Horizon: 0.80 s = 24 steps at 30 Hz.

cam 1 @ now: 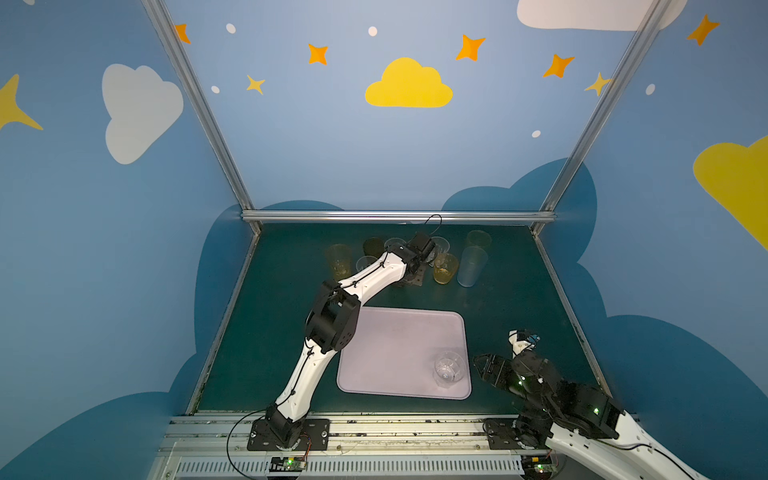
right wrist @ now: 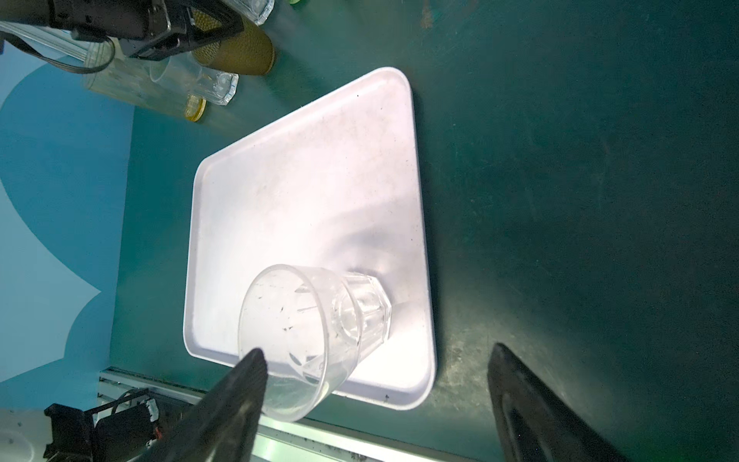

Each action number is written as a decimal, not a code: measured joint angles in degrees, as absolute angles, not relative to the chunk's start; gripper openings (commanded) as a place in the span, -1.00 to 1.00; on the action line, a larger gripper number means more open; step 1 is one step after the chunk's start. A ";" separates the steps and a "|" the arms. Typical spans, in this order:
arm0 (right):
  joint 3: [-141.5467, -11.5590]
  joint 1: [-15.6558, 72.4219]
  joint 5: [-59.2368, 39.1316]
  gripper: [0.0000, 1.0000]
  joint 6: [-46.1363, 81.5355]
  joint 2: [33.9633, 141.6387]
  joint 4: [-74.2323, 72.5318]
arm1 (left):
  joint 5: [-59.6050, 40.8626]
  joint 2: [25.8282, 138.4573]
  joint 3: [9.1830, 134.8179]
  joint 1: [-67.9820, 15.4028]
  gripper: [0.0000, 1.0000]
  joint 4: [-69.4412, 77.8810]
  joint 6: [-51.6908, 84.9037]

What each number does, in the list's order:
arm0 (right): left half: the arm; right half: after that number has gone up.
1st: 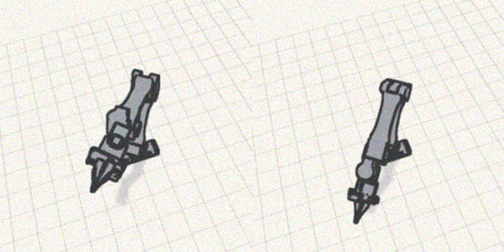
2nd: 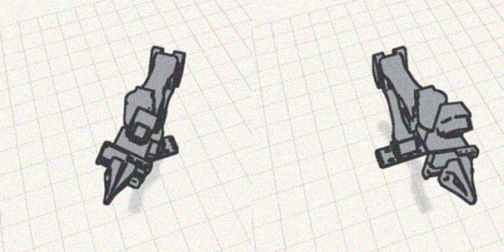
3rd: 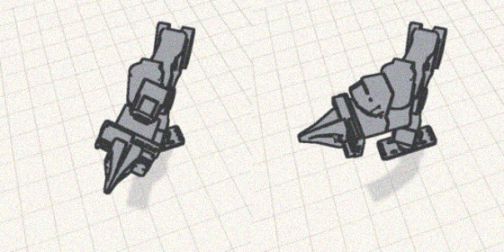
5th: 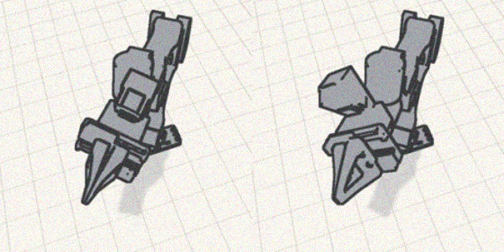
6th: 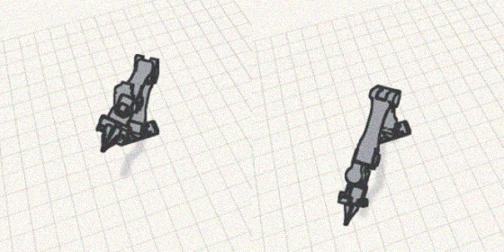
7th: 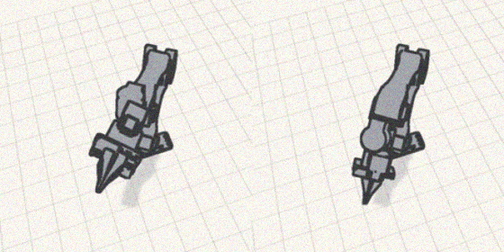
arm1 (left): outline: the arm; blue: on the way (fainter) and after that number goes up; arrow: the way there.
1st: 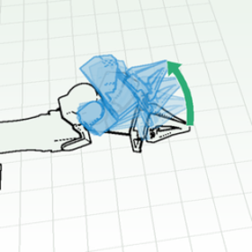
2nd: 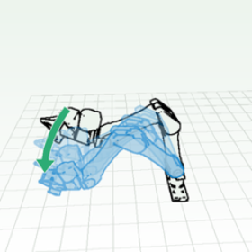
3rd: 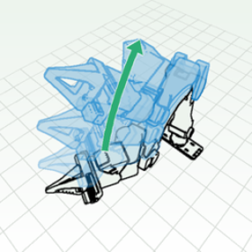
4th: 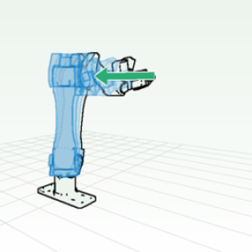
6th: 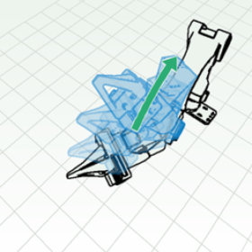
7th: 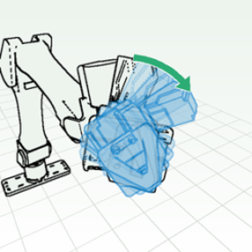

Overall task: Place the glasses into the tray
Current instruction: 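Lower the open left gripper around the dimpled amber glass, then close the left gripper on the amber glass and lift it over the tray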

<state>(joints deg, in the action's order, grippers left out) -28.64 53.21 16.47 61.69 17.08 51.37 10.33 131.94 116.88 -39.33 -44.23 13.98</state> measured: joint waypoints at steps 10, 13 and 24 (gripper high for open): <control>-28.64 53.17 15.88 0.72 62.00 16.67 51.51 | 10.15 120.66 107.83 -41.32 -0.92 -43.68 15.86; -28.64 53.17 15.88 0.72 62.24 16.75 51.51 | 10.07 116.36 104.47 -42.24 -0.92 -42.89 16.53; -28.64 53.17 15.40 0.72 63.11 18.02 51.57 | 6.39 106.30 94.37 -49.43 -0.92 -40.69 18.96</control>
